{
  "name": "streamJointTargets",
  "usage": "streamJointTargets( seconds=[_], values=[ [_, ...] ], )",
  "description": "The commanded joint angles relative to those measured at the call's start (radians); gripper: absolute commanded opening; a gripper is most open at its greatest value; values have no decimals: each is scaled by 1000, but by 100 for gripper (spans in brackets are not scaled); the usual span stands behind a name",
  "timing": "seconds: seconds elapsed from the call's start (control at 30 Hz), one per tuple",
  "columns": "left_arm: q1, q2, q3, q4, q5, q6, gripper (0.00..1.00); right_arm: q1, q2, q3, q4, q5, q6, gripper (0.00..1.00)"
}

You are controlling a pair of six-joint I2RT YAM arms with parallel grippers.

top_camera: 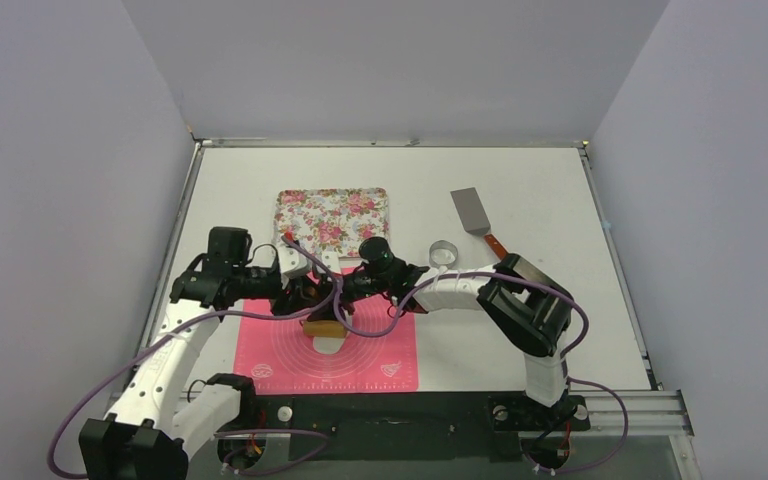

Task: Roll out the dumpling wrappers from the dough
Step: Flatten out the dough on the work surface.

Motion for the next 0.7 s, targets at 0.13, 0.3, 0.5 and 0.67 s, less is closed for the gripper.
streamJointTargets(
  seconds=[0.13,0.3,0.5,0.67],
  values=[
    [-30,-15,-3,16,-89,-165,0,44,-21,-37,2,228,28,48],
    [-33,-20,3,15,-97,-169,0,46,-34,-44,49,293,82,68],
    [-33,-35,3,36,-132,-210,0,61,-91,-100,102,403,103,79],
    [-39,-51,4,53,-176,-236,0,95,-161,-158,150,565,112,80]
  ],
)
